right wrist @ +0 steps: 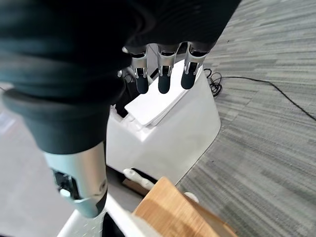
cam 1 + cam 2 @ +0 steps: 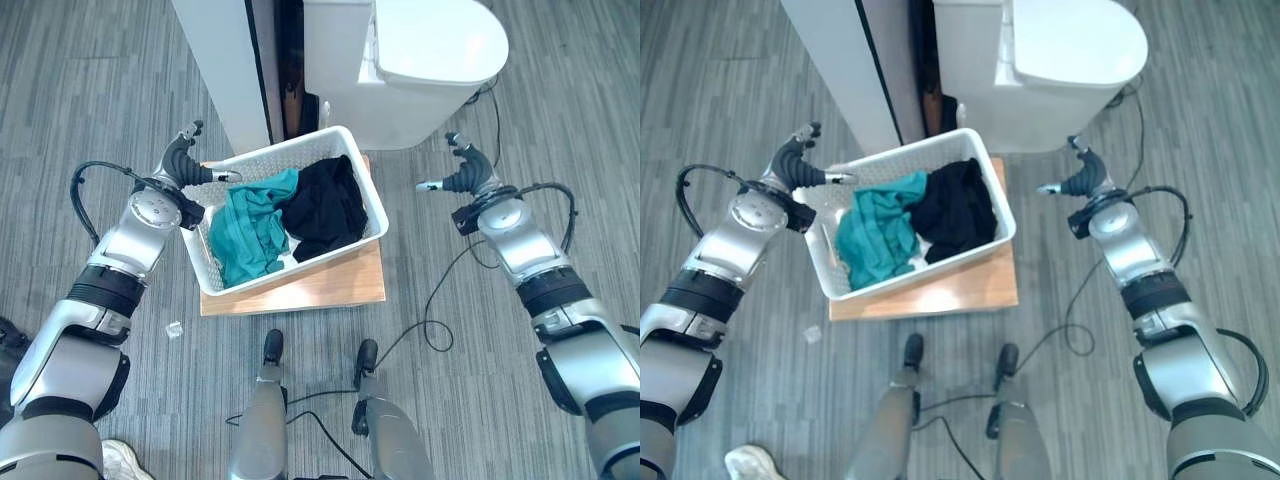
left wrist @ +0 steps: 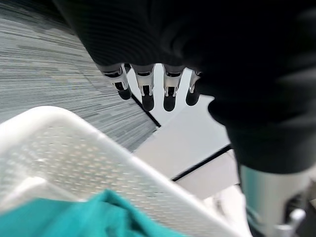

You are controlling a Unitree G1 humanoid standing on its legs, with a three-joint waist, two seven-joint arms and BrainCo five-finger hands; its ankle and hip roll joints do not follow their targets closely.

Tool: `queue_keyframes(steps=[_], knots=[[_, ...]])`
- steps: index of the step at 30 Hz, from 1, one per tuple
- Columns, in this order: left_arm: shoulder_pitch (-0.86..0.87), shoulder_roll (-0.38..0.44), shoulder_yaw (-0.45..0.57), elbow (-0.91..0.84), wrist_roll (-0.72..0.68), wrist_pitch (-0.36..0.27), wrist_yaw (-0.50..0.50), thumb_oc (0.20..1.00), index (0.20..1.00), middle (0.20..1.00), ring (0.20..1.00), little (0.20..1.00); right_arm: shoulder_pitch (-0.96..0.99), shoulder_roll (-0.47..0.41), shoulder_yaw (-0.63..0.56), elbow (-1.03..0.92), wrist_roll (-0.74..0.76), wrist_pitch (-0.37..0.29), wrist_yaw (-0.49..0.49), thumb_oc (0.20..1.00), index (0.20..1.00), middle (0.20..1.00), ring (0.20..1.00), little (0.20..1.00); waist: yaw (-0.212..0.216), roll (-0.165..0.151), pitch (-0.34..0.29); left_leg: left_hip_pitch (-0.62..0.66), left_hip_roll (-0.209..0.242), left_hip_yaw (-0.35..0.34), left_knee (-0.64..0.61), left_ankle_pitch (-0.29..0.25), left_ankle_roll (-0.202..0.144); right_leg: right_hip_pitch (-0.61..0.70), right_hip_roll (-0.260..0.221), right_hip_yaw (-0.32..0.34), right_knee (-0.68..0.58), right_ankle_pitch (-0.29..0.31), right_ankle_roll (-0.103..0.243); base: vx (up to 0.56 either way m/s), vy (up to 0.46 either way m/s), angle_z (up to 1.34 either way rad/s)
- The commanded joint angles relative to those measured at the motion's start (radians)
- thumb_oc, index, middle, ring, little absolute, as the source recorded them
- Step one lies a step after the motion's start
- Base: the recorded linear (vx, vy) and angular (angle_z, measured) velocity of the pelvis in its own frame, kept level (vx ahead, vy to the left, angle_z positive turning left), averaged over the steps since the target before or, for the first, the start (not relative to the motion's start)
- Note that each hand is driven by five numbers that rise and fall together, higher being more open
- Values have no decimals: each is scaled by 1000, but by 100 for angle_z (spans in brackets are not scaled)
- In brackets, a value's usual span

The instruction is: Grab the laundry basket,head to the washer,open it,put in the laundry and shut it.

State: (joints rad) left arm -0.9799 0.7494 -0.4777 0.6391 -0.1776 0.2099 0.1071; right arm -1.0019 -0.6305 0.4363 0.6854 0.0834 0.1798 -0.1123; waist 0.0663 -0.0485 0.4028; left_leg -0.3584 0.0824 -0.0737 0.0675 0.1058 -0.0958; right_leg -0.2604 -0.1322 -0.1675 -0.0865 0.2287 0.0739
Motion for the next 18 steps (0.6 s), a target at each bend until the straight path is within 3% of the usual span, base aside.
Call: queue_keyframes(steps=[1, 7, 8, 9, 13, 14, 16, 18], knots=[[-64, 72, 4, 44, 22, -43, 66, 1000, 1000, 1000, 1000, 1000, -61, -29, 8, -25, 20, -25, -47, 1000, 1000, 1000, 1000, 1000, 20, 9, -46, -29, 19, -28, 0, -51, 18, -21, -95, 46, 148, -186, 84, -81, -11, -10], [-20, 206, 114, -80, -38, -115, 146, 1000, 1000, 1000, 1000, 1000, 30, -65, -28, -114, 20, -26, -48, 1000, 1000, 1000, 1000, 1000, 33, 21, -34, -37, 15, -28, -9, -44, 17, -27, -100, 44, 142, -183, 83, -6, -6, -2], [80, 282, 206, -175, -30, -130, 158, 1000, 1000, 1000, 1000, 1000, 80, -76, -68, -124, 7, -29, -45, 1000, 1000, 1000, 1000, 1000, 49, 28, -33, -43, 10, -31, 1, -51, 17, -28, -102, 45, 145, -187, 81, 0, 0, 0], [115, 297, 238, -193, -20, -131, 165, 1000, 1000, 1000, 1000, 1000, 91, -76, -83, -124, 1, -30, -45, 1000, 1000, 1000, 1000, 1000, 56, 30, -34, -43, 10, -33, 4, -53, 18, -29, -102, 43, 147, -188, 80, -14, -34, 0], [227, 315, 356, -257, 8, -136, 197, 1000, 1000, 1000, 1000, 1000, 112, -73, -105, -129, -17, -31, -48, 1000, 1000, 1000, 1000, 1000, 62, 40, -38, -46, 8, -35, 9, -58, 18, -33, -103, 46, 155, -194, 76, 0, 0, 0], [297, 311, 410, -296, 16, -147, 205, 1000, 1000, 1000, 1000, 1000, 124, -79, -136, -140, -25, -32, -49, 1000, 1000, 1000, 1000, 1000, 82, 41, -32, -46, 6, -40, 7, -57, 18, -34, -105, 44, 157, -196, 75, 0, 0, 0], [523, 283, 551, -407, -34, -152, 159, 1000, 1000, 1000, 1000, 1000, 135, -80, -154, -150, -51, -18, -43, 1000, 1000, 1000, 1000, 1000, 90, 55, -34, -39, 5, -37, 2, -56, 20, -34, -107, 45, 161, -197, 73, 4, -6, -4], [617, 262, 595, -443, -131, -170, 129, 1000, 1000, 1000, 1000, 1000, 118, -78, -147, -144, -69, -10, -45, 1000, 1000, 1000, 1000, 1000, 96, 61, -35, -41, 5, -37, 0, -54, 20, -37, -106, 44, 161, -195, 72, 5, -1, -3]])
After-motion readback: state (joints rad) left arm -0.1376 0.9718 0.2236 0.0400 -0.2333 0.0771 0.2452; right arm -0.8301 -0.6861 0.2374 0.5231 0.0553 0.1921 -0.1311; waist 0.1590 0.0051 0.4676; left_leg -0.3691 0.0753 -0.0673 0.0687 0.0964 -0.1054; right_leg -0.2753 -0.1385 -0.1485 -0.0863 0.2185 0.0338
